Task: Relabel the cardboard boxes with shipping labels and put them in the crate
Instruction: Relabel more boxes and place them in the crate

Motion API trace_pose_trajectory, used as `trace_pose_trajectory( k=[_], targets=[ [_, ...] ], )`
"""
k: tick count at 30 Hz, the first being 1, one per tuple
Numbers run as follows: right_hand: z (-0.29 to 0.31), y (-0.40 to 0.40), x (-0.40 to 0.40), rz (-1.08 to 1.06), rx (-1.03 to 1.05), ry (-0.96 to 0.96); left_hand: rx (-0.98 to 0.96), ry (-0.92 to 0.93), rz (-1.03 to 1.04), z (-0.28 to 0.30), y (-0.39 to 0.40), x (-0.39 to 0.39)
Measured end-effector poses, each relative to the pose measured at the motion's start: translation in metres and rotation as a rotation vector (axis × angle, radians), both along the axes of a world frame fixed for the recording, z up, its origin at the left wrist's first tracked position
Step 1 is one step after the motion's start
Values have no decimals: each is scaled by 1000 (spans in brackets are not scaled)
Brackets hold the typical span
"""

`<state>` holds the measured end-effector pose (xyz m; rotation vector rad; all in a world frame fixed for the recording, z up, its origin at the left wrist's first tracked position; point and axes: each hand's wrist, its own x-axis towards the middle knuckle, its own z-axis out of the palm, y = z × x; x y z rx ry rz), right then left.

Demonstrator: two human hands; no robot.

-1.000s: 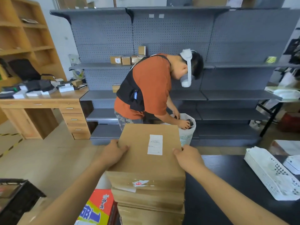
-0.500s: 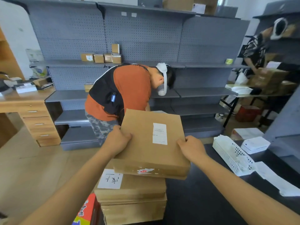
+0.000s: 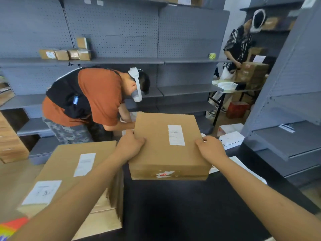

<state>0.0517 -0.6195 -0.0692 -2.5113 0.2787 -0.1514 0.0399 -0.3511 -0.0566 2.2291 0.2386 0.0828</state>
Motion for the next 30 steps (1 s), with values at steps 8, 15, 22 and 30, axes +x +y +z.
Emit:
trace_pose_trajectory(
  k=[8, 15, 22, 30],
  targets=[
    [-29, -74, 30, 118, 17, 68, -46, 51, 92, -33, -70, -1],
    [-71, -61, 42, 241, 67, 189, -101, 203, 141, -81, -52, -3],
    [-132, -53, 54, 273, 63, 297, -153, 279, 184, -144, -48, -1],
    [-193, -57, 54, 239, 123, 409, -159, 357, 222, -202, -61, -8]
  ],
)
